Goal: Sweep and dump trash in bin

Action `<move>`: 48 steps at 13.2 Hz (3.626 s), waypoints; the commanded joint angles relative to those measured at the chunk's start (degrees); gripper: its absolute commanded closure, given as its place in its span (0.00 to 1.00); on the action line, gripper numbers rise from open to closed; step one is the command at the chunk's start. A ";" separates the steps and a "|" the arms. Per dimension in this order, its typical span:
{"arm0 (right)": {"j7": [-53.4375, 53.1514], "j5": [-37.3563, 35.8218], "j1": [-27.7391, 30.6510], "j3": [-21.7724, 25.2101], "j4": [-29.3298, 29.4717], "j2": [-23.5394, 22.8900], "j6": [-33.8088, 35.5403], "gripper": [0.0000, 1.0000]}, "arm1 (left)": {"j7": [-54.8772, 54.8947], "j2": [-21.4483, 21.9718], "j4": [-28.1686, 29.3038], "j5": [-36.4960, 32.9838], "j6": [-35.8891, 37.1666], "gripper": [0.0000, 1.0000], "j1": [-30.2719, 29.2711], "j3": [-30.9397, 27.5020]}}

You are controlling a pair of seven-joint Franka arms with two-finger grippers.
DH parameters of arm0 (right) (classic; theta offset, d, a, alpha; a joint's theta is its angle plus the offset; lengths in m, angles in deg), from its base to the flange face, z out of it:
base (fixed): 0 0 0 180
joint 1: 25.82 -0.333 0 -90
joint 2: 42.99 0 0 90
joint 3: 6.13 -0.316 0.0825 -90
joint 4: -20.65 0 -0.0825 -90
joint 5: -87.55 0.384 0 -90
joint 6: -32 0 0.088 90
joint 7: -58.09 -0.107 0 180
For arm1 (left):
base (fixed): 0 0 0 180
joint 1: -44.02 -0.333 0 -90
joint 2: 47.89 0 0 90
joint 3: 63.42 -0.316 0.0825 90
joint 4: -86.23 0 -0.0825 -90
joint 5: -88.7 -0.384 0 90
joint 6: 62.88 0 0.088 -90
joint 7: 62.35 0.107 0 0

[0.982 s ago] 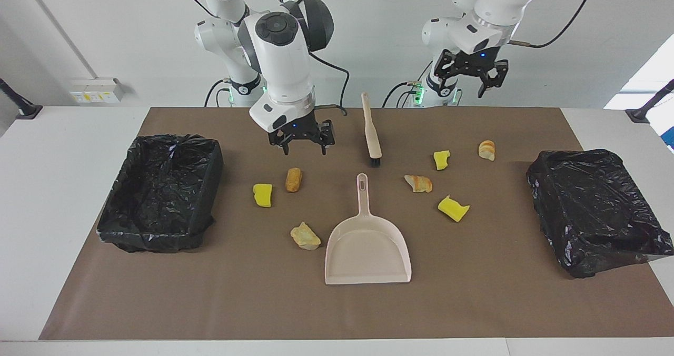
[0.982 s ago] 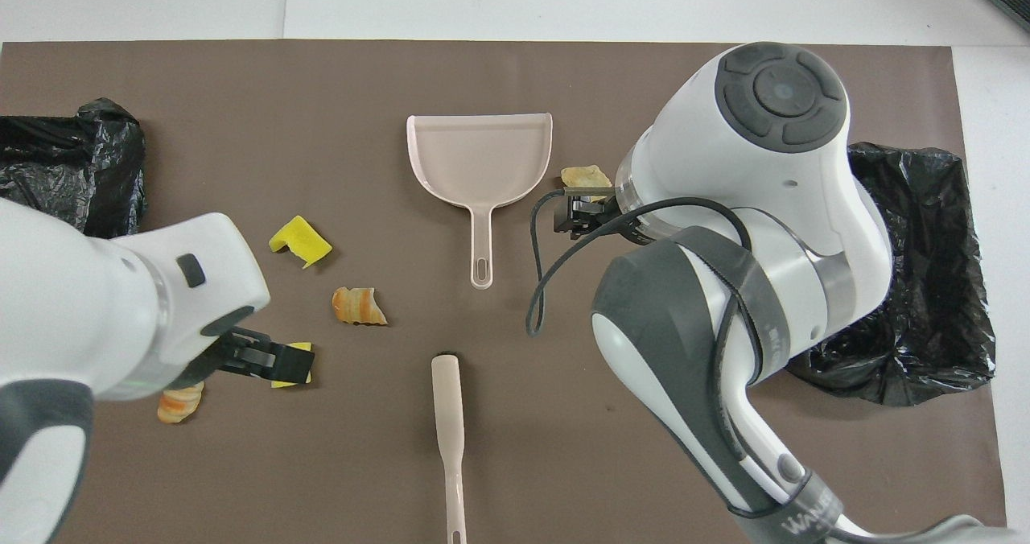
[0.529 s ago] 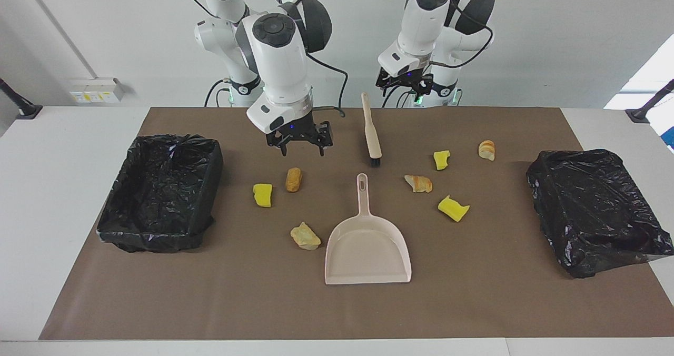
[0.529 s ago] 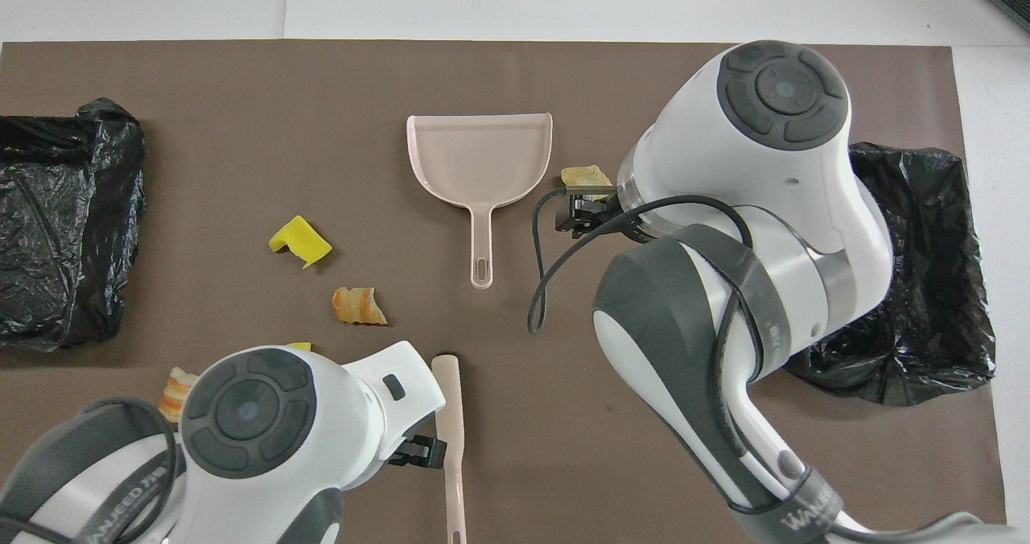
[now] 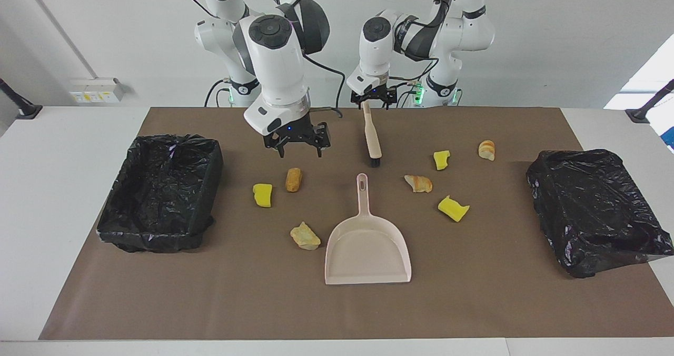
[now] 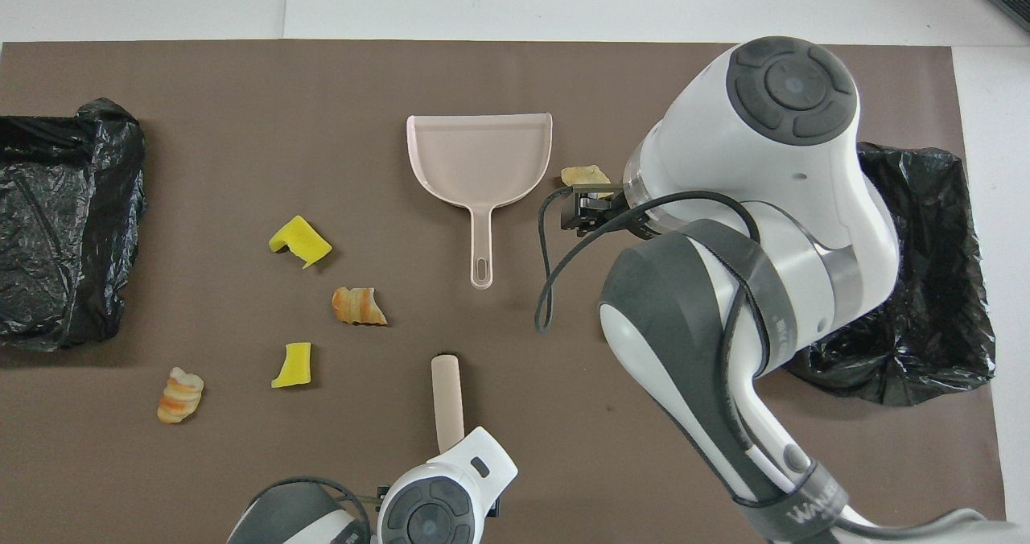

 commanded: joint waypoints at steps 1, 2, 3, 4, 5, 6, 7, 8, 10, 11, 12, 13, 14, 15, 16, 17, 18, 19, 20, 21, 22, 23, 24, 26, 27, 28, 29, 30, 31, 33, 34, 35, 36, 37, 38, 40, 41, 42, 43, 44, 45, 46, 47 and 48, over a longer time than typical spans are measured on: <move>1.64 0.19 0.79 -0.39 -0.18 -0.19 -1.07 0.00 | -1.04 1.57 5.48 3.45 -5.82 0.00 0.55 0.79; 1.56 0.19 0.79 -0.39 -0.18 -0.19 -1.08 0.00 | -0.95 0.53 5.49 3.63 -6.10 0.02 0.55 0.79; 1.64 0.19 0.79 -0.39 -0.18 -0.19 -1.08 0.00 | -0.95 0.34 5.49 4.42 -6.10 0.07 0.38 0.79; 1.56 0.28 0.79 -0.39 -0.18 -0.19 -1.08 0.00 | -0.95 0.17 5.49 5.30 -6.18 0.15 0.55 0.79; 1.64 0.28 0.79 -0.39 -0.18 -0.19 -1.08 0.00 | -0.43 -0.53 5.49 5.65 -6.19 0.22 0.55 0.79; 1.56 0.28 0.79 -0.39 -0.18 -0.19 -1.08 0.00 | -0.25 -0.80 5.40 5.66 -6.45 0.26 0.55 0.79; 1.56 0.28 0.79 -0.39 -0.27 -0.19 -1.08 0.00 | -0.16 -0.89 5.40 5.92 -7.06 0.30 0.55 0.79; 1.56 0.28 0.79 -0.39 -0.27 -0.19 -1.08 0.00 | -0.16 -0.98 5.40 5.92 -7.85 0.38 0.47 0.79; 1.56 0.37 0.79 -0.39 -0.27 -0.19 -1.08 0.00 | -0.08 -1.68 4.96 5.92 -8.03 0.57 0.20 0.79; 1.56 0.37 0.79 -0.39 -0.27 -0.19 -1.08 0.00 | 0.01 -2.29 4.53 5.92 -8.38 0.66 -0.15 0.71; 1.56 0.37 0.79 -0.39 -0.27 -0.19 -1.16 0.00 | 0.10 -2.99 3.48 5.83 -8.47 0.70 -0.15 0.71; 1.56 0.37 0.79 -0.39 -0.27 -0.19 -1.08 0.00 | 0.19 -2.91 2.60 5.83 -8.21 0.81 -0.32 0.62; 1.56 0.37 0.79 -0.39 -0.27 -0.19 -1.08 0.00 | 0.19 -2.74 0.93 5.75 -7.60 0.89 -0.50 0.45; 1.56 0.37 0.79 -0.39 -0.27 -0.19 -1.16 0.00 | 0.19 -2.21 0.05 5.40 -7.33 0.96 -0.59 0.27; 1.56 0.45 0.79 -0.39 -0.27 -0.19 -1.16 0.00 | 0.02 -0.55 -0.13 5.22 -6.81 0.99 -0.50 -0.78; 1.64 0.46 0.79 -0.39 -0.27 -0.19 -1.16 0.00 | -0.16 1.72 -0.14 5.22 -4.97 1.00 -0.50 -2.53; 1.64 0.54 0.79 -0.39 -0.36 -0.10 -1.25 0.00 | 0.01 3.84 -0.05 5.04 -2.08 1.00 -0.68 -4.46; 1.64 0.98 0.79 -0.39 -1.23 -0.02 -2.12 0.00 | 0.19 5.60 -0.05 4.87 0.03 1.00 -0.85 -8.22; 1.73 1.16 0.79 -0.39 -2.45 0.25 -3.87 0.00 | 0.19 6.75 0.04 4.69 1.79 1.00 -0.94 -11.04; 2.69 1.42 0.79 -0.48 -3.07 0.16 -4.93 0.00 | 0.19 7.28 0.13 2.51 3.64 1.00 -1.46 -12.38; 4.35 1.68 0.44 -0.48 -3.34 -0.10 -6.07 0.00 | 0.19 7.46 0.13 -1.16 5.66 1.00 -2.95 -13.61; 5.24 1.69 0.26 -0.48 -3.78 -0.28 -7.65 0.00 | 0.02 7.46 0.39 -3.11 7.68 1.00 -3.48 -15.27; 5.33 1.69 -0.17 -0.48 -4.05 -0.71 -10.19 0.00 | 0.01 7.55 0.83 -4.00 8.48 1.00 -4.01 -17.90; 3.50 1.42 -2.19 -0.48 -3.17 -3.25 -12.67 0.00 | -0.86 8.07 2.05 -7.42 9.45 1.00 -5.76 -22.39; 0.97 0.81 -3.94 -0.48 -1.95 -5.36 -13.46 0.00 | -0.69 8.08 2.67 -9.01 9.98 1.00 -7.78 -24.24; -1.84 0.37 -4.48 -0.39 0.15 -7.73 -14.60 0.00 | -0.69 7.99 2.94 -11.54 9.72 1.00 -9.27 -25.99; -3.70 0.28 -5.09 -0.39 0.78 -9.66 -15.83 0.00 | -0.25 7.81 2.94 -14.53 9.64 1.00 -9.99 -27.93; -5.98 -0.59 -6.93 -0.21 1.13 -11.42 -18.10 0.00 | -0.25 7.64 3.03 -16.91 9.29 1.00 -10.52 -29.60; -8.96 -3.21 -9.03 0.05 1.31 -13.88 -20.65 0.00 | -0.08 7.38 3.20 -18.41 9.20 1.00 -11.48 -30.57; -15.90 -8.92 -11.59 -0.04 1.31 -16.62 -23.39 0.00 | 0.19 7.02 3.99 -21.48 8.93 1.00 -16.03 -31.02; -16.98 -10.25 -12.21 -0.12 1.31 -17.32 -23.66 0.00 | 1.06 5.98 4.17 -23.76 8.84 1.00 -18.49 -31.02; -17.08 -10.44 -12.57 -0.04 1.23 -17.76 -23.75 0.00 | 2.29 5.27 4.60 -24.22 8.76 1.00 -20.00 -31.02; -17.16 -10.70 -13.01 0.05 1.31 -18.29 -23.84 0.00 | 2.56 4.22 5.74 -24.23 8.23 1.00 -21.06 -31.28; -17.16 -11.58 -13.79 0.05 1.31 -18.73 -24.36 0.00 | 2.74 4.03 7.06 -24.23 8.14 1.00 -21.24 -31.37; -17.08 -11.76 -13.89 -0.04 1.23 -18.74 -24.28 0.00 | 2.83 4.21 8.72 -24.23 8.05 1.00 -21.24 -31.72; -16.81 -12.98 -14.33 0.05 1.23 -18.47 -23.23 0.12 | 4.92 5.00 10.23 -24.23 8.93 1.00 -21.16 -32.25; -16.64 -14.04 -14.33 -0.04 1.23 -18.39 -22.79 0.24 | 5.72 5.26 10.23 -24.23 9.89 1.00 -21.07 -32.25; -16.55 -15.00 -14.24 -0.21 1.23 -18.38 -22.61 0.40 | 5.99 5.18 10.15 -24.23 10.16 1.00 -20.55 -32.16; -16.11 -15.45 -13.98 -0.39 1.14 -18.38 -22.78 0.53 | 6.43 5.00 9.97 -24.23 9.81 1.00 -20.02 -31.99; -15.94 -15.63 -13.80 -0.39 1.14 -18.38 -23.13 0.72 | 6.86 4.56 9.80 -24.23 9.11 1.00 -18.79 -31.90; -14.37 -16.32 -13.98 -0.48 1.14 -18.30 -23.05 1.00 | 6.61 3.52 9.53 -23.88 8.06 1.00 -16.43 -31.90; -11.83 -17.20 -14.15 -0.48 1.14 -18.12 -22.61 1.00 | 6.69 2.81 9.36 -23.79 5.36 1.00 -15.45 -31.90; -10.85 -17.21 -14.33 -0.48 1.14 -17.95 -22.52 1.00 | 6.61 0.80 9.09 -22.22 2.37 1.00 -14.75 -31.64; -10.40 -17.12 -14.07 -0.48 0.96 -17.86 -23.04 1.00 | 6.43 -1.92 7.18 -20.03 1.12 1.00 -11.96 -31.64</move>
